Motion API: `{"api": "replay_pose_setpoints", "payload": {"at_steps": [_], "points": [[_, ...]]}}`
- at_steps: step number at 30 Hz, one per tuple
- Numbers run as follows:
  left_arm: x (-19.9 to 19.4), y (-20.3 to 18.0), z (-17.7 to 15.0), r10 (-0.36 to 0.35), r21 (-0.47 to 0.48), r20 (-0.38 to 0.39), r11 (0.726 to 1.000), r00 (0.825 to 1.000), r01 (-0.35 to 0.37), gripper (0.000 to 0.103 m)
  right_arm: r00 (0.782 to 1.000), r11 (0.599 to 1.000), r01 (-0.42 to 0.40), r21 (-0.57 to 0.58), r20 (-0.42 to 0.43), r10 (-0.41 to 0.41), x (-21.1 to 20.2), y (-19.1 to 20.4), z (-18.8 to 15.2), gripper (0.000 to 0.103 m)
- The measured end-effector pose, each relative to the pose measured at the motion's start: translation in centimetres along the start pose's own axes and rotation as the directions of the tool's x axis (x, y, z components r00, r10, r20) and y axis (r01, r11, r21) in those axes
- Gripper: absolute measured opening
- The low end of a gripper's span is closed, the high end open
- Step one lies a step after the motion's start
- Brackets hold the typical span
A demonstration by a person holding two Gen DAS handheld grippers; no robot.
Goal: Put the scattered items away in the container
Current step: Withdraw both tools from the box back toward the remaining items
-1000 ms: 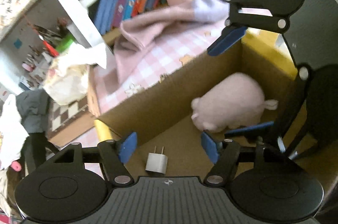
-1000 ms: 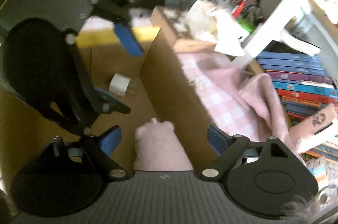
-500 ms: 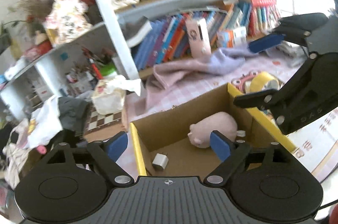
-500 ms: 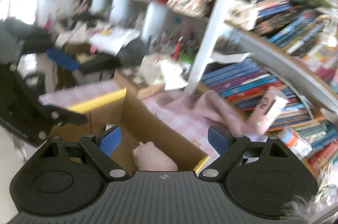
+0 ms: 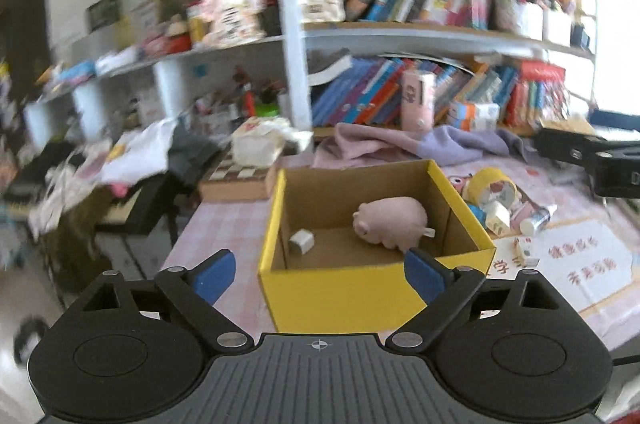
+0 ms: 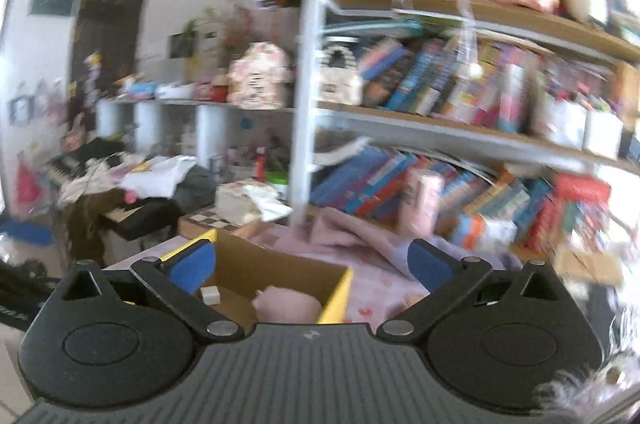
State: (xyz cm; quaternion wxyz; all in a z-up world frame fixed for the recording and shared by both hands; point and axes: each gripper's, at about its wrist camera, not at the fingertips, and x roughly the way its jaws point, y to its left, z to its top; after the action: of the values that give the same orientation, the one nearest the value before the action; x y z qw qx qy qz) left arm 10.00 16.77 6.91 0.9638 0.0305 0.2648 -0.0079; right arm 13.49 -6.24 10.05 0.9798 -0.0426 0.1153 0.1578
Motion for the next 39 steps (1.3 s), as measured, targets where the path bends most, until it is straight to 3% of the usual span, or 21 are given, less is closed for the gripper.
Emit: {"api": "replay_pose_setpoints", "payload": {"at_steps": [4,7,10,14,19,23,27,39], "points": [[-2.0,0.1,-1.6,0.024,-0.058,0.014,0.998,1.0,-0.024,0.094,0.996,0.992,0.093,0.082,-0.006,-0.093,-2.5,-0.1,-1.8,0.103],[-2.9,-0.3,-2.7,0.033,-0.062,0.022,0.998,0.999,-0.032,0.094,0.98,0.975,0.196,0.103,0.013,-0.198,-4.3,0.3,-3.5,0.103],[-3.5,-1.0,-3.8,0.045,-0.043,0.025,0.998,0.999,-0.044,0.094,0.964,0.957,0.265,0.119,-0.043,-0.261,-5.3,0.3,-4.8,0.103],[-4.1,-2.3,-5.0,0.041,-0.032,0.025,0.999,0.999,-0.04,0.094,0.956,0.952,0.273,0.137,-0.147,-0.253,-6.0,0.1,-6.1,0.103],[-3.7,-4.1,-7.3,0.005,-0.063,-0.013,0.998,1.0,-0.006,0.094,0.957,0.969,0.199,0.148,-0.244,-0.159,-6.7,0.4,-7.7,0.103],[-2.7,-5.4,-8.2,-0.033,-0.041,-0.072,0.999,0.997,0.03,0.094,0.954,0.985,0.16,0.061,-0.267,-0.138,-7.6,1.3,-8.3,0.101],[-2.6,-6.6,-8.3,-0.066,-0.021,-0.062,0.998,0.996,0.065,0.094,0.955,0.989,0.141,0.035,-0.268,-0.127,-8.8,1.1,-8.7,0.101],[-0.6,-11.2,-8.3,-0.202,0.064,-0.147,0.975,0.968,0.213,0.094,0.897,0.968,0.245,0.058,-0.392,-0.203,-8.4,-2.1,-10.2,0.101]]}}
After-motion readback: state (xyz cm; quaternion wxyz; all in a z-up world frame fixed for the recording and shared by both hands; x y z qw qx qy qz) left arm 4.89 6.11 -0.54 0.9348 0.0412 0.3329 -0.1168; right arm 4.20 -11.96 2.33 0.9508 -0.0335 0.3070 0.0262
